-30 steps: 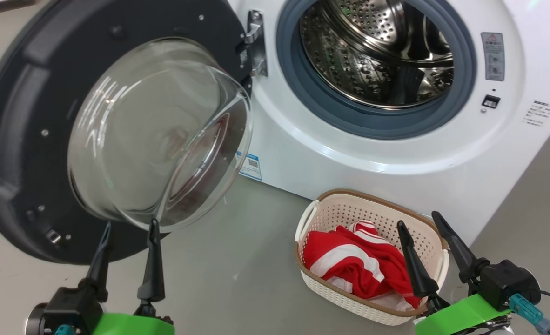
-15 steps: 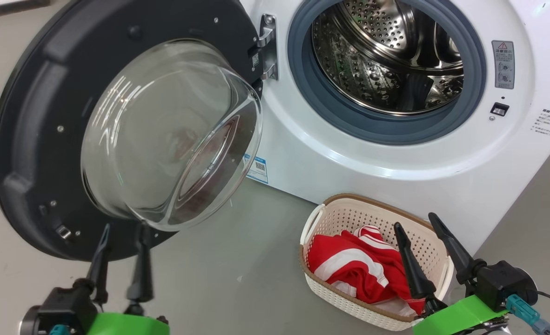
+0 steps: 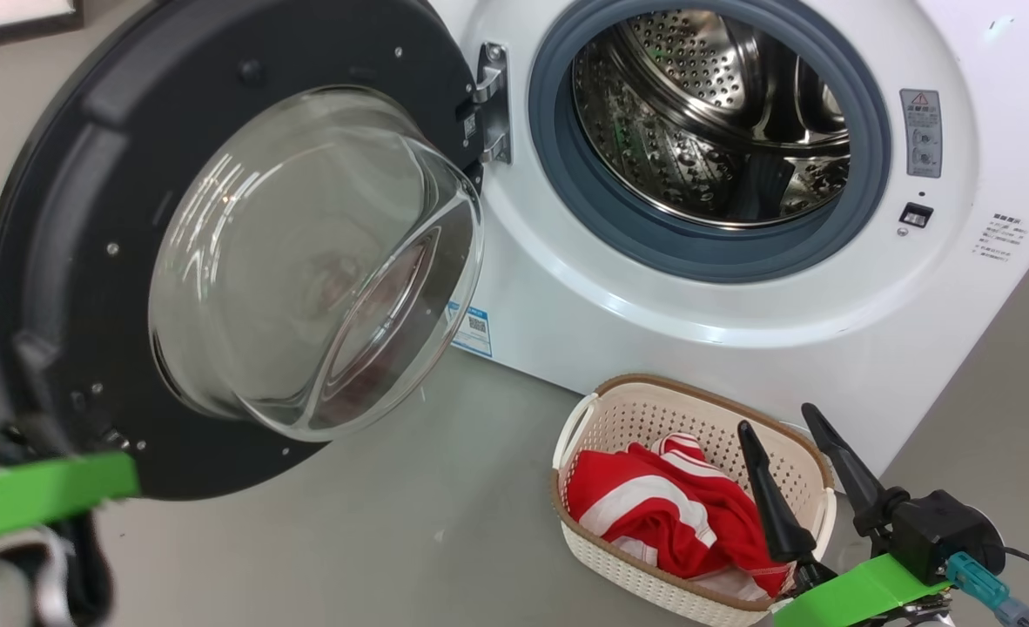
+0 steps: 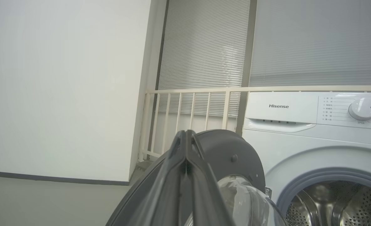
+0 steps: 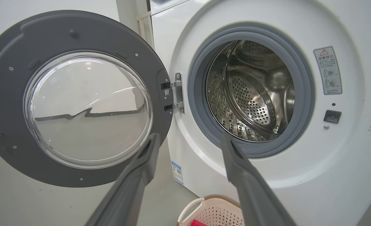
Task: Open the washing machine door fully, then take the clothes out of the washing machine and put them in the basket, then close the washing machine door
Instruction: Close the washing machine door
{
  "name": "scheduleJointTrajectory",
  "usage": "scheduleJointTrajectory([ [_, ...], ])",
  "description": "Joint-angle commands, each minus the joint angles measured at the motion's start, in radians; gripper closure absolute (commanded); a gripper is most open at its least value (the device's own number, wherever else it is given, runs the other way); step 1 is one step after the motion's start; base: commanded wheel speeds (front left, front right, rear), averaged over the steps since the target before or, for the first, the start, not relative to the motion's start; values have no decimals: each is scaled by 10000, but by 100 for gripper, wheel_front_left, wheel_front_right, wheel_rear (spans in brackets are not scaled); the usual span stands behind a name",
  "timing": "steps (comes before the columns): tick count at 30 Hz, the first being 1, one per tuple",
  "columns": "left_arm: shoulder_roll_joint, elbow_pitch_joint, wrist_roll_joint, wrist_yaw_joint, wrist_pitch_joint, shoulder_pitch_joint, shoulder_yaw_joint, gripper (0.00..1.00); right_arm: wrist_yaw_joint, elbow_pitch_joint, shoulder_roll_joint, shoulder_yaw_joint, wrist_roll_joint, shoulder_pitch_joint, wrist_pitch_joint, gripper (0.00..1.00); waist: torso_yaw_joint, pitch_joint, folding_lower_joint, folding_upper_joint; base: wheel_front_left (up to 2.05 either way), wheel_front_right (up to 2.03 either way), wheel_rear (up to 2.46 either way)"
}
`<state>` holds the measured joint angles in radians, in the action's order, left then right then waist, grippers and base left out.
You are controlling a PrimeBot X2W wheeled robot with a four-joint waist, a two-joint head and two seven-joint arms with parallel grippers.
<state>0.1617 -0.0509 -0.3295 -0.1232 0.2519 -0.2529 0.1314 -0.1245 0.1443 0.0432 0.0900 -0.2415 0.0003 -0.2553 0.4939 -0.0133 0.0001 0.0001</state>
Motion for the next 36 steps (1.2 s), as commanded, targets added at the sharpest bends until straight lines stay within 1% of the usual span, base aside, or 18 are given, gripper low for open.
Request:
scheduleJointTrajectory([
  [1, 330, -136, -206, 52, 76, -531, 520, 100, -62, -218, 70, 227, -60, -229, -65, 0, -50, -74, -1, -1, 0, 0, 0],
  [4, 481, 429, -1004, 331, 85, -1340, 1166, 100, -62, -224, 70, 142, -73, -203, -65, 0, -106, -157, -1, -1, 0, 0, 0],
  [7, 844, 1607, -1687, 667, 89, -2194, 1753, 100, -62, -195, 70, 140, -117, -152, -65, 0, -197, -259, -1, -1, 0, 0, 0],
  [8, 962, 2076, -1890, 740, 59, -2455, 1899, 100, -62, -192, 70, 120, -132, -139, -65, 0, -220, -279, -1, -1, 0, 0, 0],
  [9, 1148, 3082, -2411, 875, -5, -3071, 2243, 100, -62, -192, 70, 78, -151, -116, -65, 0, -269, -323, -1, -1, 0, 0, 0],
  [11, 1338, 4146, -2839, 986, -194, -3661, 2473, 100, -62, -190, 70, 58, -165, -99, -65, 0, -314, -357, -1, -1, 0, 0, 0],
  [16, 1669, 6631, -4122, 1212, -1208, -5138, 3039, 100, -62, -191, 70, 79, -134, -70, -65, 0, -421, -404, -1, -1, 0, 0, 0],
  [18, 1870, 7465, -4482, 1203, -1721, -5641, 3182, 100, -62, -202, 70, 76, -98, -60, -65, 0, -456, -399, -1, -1, 0, 0, 0],
  [21, 2124, 8561, -4932, 1036, -2564, -6262, 3361, 100, -62, -213, 70, 61, -43, -40, -65, 0, -511, -370, -1, -1, 0, 0, 0],
  [25, 2404, 9684, -5049, 769, -3566, -6694, 3236, 100, -62, -229, 70, 73, 2, -3, -65, 0, -576, -319, -1, -1, 0, 0, 0],
  [28, 2412, 10323, -5229, 680, -4322, -6905, 3191, 100, -62, -231, 70, 100, 30, 5, -65, 0, -611, -287, -1, -1, 0, 0, 0],
  [29, 2412, 10323, -5229, 680, -4322, -6905, 3191, 100, -62, -231, 70, 100, 30, 5, -65, 0, -611, -287, -1, -1, 0, 0, 0],
  [31, 2336, 10659, -5501, 672, -4820, -7048, 3299, 100, -62, -228, 70, 117, 47, -1, -65, 0, -635, -276, -1, -1, 0, 0, 0],
  [36, 2184, 11084, -6335, 875, -5942, -7294, 3762, 100, -62, -240, 70, 79, 91, -4, -65, 0, -673, -280, -1, -1, 0, 0, 0],
])
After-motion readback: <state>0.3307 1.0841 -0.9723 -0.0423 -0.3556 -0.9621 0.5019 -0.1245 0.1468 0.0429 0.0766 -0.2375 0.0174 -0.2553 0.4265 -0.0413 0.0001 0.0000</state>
